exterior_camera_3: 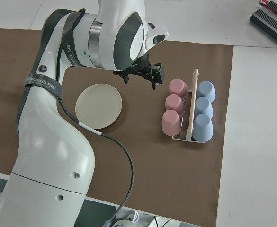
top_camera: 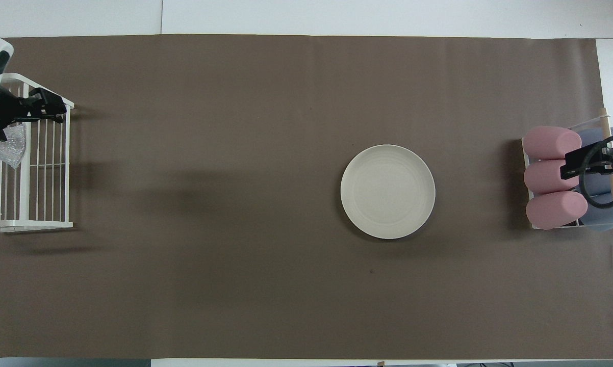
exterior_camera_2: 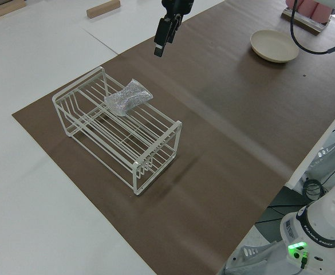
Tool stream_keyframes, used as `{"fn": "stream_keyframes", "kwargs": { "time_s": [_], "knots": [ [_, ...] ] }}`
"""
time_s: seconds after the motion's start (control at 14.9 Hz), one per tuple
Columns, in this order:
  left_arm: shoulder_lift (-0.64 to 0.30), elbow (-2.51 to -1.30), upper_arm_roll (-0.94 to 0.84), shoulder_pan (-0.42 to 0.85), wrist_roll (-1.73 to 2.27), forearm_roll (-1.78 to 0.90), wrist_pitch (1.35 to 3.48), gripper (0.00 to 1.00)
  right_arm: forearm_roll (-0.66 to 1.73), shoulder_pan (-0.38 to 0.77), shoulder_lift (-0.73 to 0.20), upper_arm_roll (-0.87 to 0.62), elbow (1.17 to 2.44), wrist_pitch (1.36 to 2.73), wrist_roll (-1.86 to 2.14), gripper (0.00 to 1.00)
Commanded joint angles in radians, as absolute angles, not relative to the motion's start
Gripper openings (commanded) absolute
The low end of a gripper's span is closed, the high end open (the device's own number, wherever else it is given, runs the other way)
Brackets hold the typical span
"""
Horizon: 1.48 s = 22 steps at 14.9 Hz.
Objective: Wipe plate with sponge
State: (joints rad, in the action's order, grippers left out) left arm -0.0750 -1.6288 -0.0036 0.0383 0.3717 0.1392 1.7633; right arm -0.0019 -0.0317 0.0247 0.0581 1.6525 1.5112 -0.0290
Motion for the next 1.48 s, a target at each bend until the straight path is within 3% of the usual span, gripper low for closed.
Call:
{"fn": "stream_keyframes", "kwargs": {
  "time_s": [0.0,0.13,0.6,0.81,1.41],
  "knots": [
    [0.014,-1.646,-0.018,0.028,0.289,0.087,1.636,1.00,-0.015,-0.035,0.051,0.055,1.684,1.531,-0.008,1.00],
    [0.061,-1.658,-0.015,0.035,0.218,0.033,1.576,1.00,-0.015,-0.035,0.049,0.054,1.686,1.531,-0.008,1.00],
    [0.092,-1.678,-0.017,0.052,0.175,0.000,1.488,1.00,-0.015,-0.035,0.051,0.054,1.684,1.531,-0.008,1.00],
    [0.063,-1.608,-0.011,0.052,0.181,-0.086,1.470,1.00,-0.015,-0.035,0.051,0.054,1.684,1.531,-0.008,1.00],
    [0.071,-1.623,-0.018,0.041,0.178,-0.052,1.468,1.00,-0.015,-0.035,0.051,0.055,1.684,1.529,-0.008,1.00]
  ]
}}
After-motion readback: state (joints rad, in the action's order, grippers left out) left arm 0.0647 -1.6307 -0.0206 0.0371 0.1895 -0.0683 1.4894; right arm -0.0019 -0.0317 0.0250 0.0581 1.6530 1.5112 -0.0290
